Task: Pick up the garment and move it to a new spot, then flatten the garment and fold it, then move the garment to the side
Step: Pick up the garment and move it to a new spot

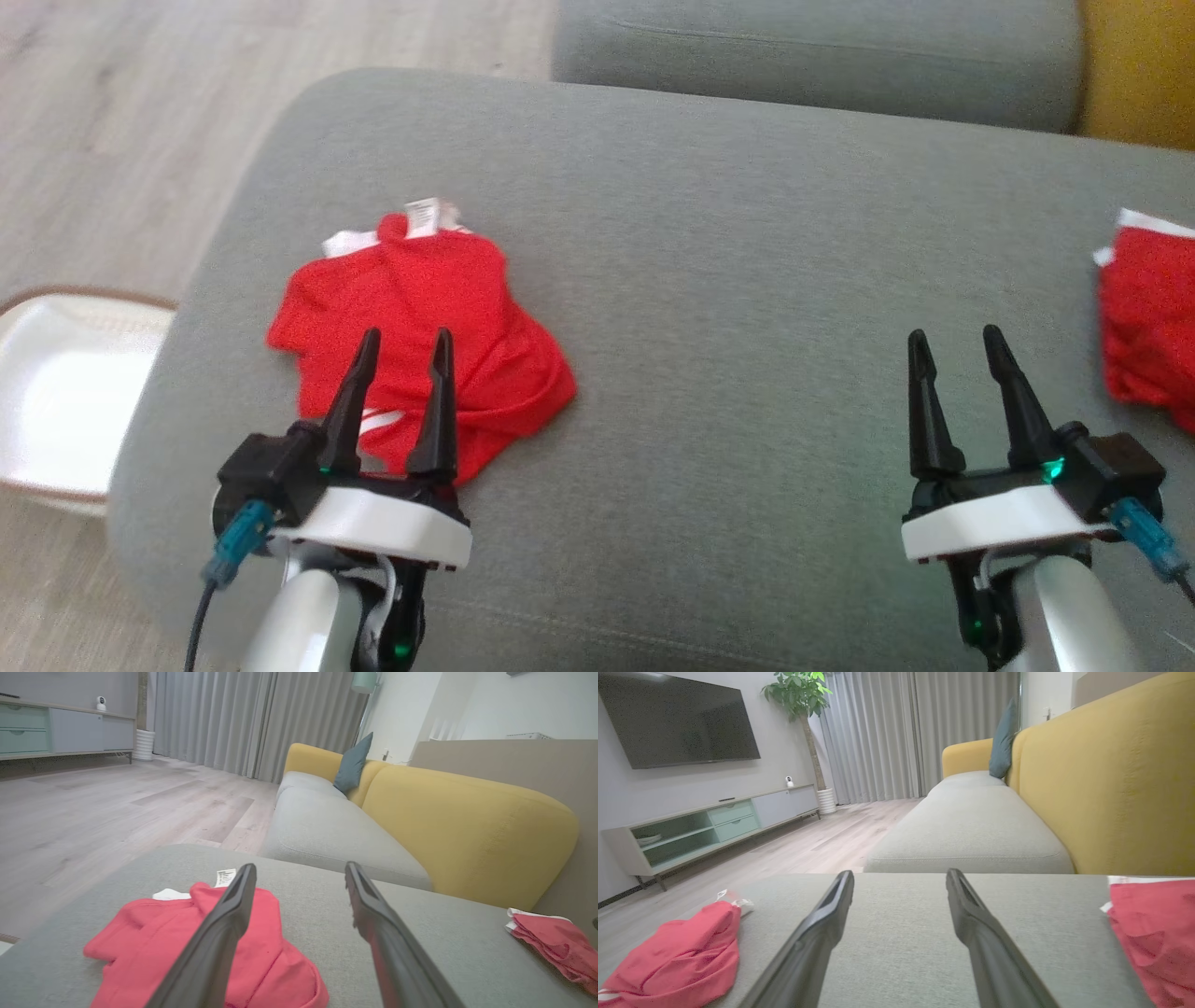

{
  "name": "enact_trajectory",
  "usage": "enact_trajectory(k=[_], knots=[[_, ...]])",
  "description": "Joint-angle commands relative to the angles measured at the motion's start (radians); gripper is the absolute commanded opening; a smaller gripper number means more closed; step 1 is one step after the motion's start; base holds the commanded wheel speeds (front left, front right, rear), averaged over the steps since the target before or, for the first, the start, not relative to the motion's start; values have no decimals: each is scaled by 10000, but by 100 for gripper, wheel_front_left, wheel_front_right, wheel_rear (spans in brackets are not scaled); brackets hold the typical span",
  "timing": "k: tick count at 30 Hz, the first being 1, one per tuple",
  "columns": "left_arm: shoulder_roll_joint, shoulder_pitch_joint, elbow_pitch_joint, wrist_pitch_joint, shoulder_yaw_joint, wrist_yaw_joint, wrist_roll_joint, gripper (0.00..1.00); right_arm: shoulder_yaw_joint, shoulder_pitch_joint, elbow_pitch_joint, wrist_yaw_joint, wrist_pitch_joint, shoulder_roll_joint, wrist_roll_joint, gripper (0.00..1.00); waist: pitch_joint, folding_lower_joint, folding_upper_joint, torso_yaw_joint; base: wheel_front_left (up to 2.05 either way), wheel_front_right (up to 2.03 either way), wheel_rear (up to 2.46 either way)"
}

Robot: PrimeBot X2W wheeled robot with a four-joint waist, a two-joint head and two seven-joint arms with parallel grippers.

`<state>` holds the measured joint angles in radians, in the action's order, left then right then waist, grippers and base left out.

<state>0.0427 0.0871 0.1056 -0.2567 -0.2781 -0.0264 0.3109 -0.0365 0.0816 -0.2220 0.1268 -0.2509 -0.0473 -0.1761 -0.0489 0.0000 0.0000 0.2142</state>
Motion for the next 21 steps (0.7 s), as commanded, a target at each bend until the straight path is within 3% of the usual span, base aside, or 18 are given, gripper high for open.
enact_trajectory(k=[1, 13, 21], knots=[[75, 314, -274, -51, 389, -37, -7, 100, -295, 156, 316, 39, -90, -30, -47, 100, 46, 0, 0, 547, 0, 0, 0], [75, 140, -255, -51, 613, -73, -75, 100, -667, 29, 187, 39, -56, -30, -188, 100, 170, 0, 0, 2154, 0, 0, 0], [75, 117, -284, -51, 789, -121, -60, 100, -770, 79, 74, 39, -59, -30, -270, 100, 148, 0, 0, 2635, 0, 0, 0]])
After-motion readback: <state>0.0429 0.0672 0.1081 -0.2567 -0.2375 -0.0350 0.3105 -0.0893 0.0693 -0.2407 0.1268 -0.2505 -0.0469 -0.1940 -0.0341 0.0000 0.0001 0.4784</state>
